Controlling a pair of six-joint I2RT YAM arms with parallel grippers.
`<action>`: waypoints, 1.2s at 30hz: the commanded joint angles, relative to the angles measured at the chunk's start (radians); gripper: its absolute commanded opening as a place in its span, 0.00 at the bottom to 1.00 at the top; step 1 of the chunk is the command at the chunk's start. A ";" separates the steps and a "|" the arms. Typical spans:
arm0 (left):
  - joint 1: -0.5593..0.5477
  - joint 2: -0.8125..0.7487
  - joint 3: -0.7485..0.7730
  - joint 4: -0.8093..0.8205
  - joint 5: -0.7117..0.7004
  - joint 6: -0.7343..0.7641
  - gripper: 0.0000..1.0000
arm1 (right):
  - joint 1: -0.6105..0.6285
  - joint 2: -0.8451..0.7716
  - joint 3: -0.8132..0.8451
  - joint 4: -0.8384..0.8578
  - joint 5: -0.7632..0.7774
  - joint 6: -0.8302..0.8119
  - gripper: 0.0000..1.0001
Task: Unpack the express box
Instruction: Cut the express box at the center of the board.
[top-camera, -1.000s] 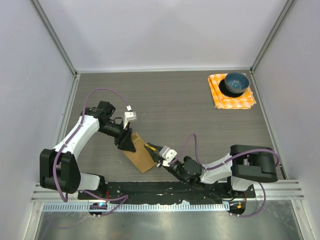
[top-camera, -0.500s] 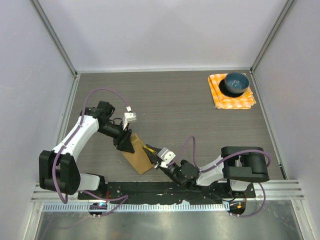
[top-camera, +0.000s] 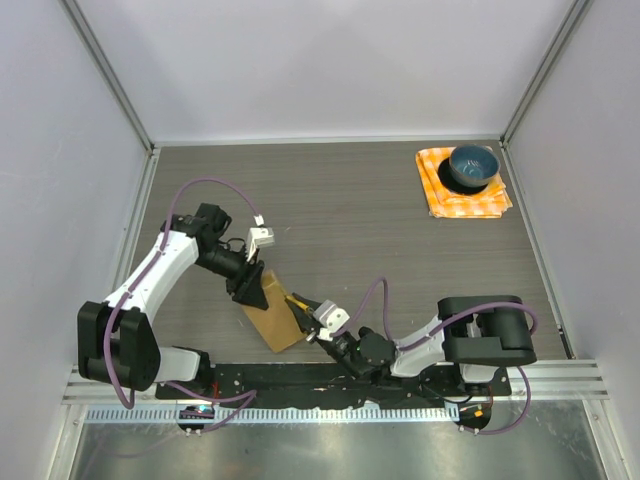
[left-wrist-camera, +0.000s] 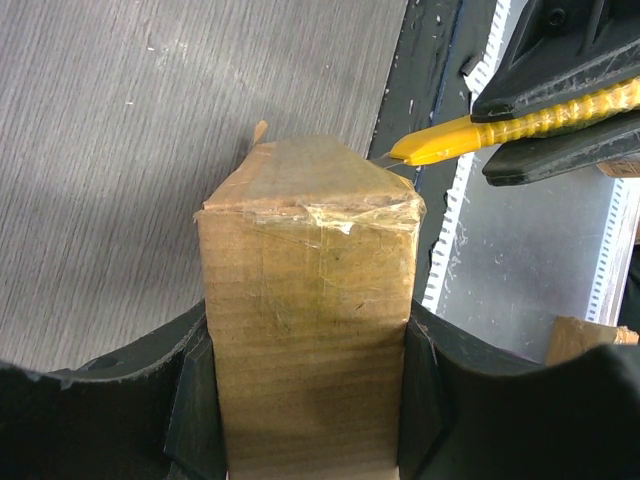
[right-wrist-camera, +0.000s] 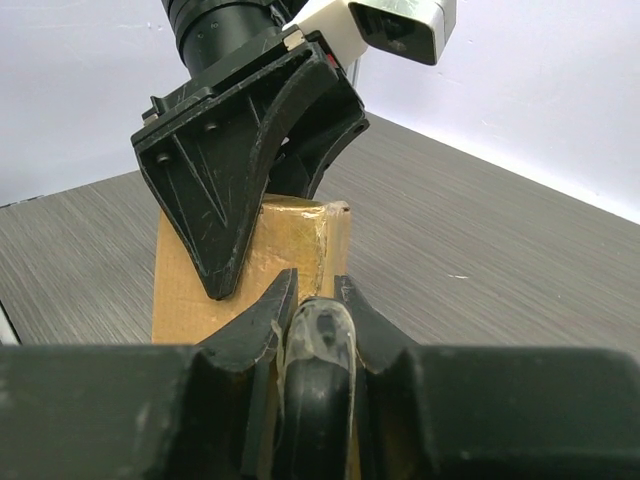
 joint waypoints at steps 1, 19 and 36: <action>0.001 -0.026 0.034 -0.013 -0.002 0.061 0.24 | 0.023 0.079 -0.071 -0.254 0.163 0.026 0.01; -0.001 -0.076 0.048 0.118 0.024 -0.092 0.19 | 0.088 0.129 -0.077 -0.348 0.226 0.198 0.01; -0.022 -0.165 0.049 0.000 -0.042 -0.045 0.17 | 0.183 0.223 -0.012 -0.435 0.332 0.134 0.01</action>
